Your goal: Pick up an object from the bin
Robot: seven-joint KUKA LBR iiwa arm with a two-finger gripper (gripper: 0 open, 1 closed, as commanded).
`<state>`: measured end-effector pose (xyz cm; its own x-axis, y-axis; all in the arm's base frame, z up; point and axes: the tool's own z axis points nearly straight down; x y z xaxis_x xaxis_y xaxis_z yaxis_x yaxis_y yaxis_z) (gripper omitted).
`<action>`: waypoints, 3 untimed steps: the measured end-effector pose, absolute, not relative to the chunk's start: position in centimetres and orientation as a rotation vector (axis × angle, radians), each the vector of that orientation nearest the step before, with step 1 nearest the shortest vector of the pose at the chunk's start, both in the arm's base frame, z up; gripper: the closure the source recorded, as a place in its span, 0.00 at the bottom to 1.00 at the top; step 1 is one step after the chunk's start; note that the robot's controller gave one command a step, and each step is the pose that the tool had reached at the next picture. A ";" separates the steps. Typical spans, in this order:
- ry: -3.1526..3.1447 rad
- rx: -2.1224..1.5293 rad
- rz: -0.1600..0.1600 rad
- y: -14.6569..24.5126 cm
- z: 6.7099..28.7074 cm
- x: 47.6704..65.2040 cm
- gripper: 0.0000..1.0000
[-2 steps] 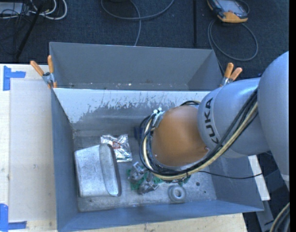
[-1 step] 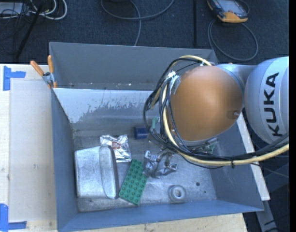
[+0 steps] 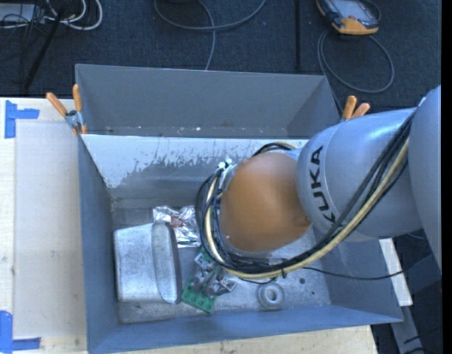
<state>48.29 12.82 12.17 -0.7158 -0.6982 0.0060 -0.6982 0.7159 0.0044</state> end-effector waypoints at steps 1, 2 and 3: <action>-2.908 1.180 -0.003 12.8 12.4 48.4 0.00; -2.660 1.676 -0.002 11.5 7.4 51.7 0.00; -2.663 1.670 -0.003 11.5 7.5 51.7 1.00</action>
Offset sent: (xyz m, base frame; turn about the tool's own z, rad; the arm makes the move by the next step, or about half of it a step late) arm 0.0000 0.0000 0.0000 0.0000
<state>51.74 11.47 7.47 -0.4355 -0.9002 -0.0027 -0.9002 0.4355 0.0002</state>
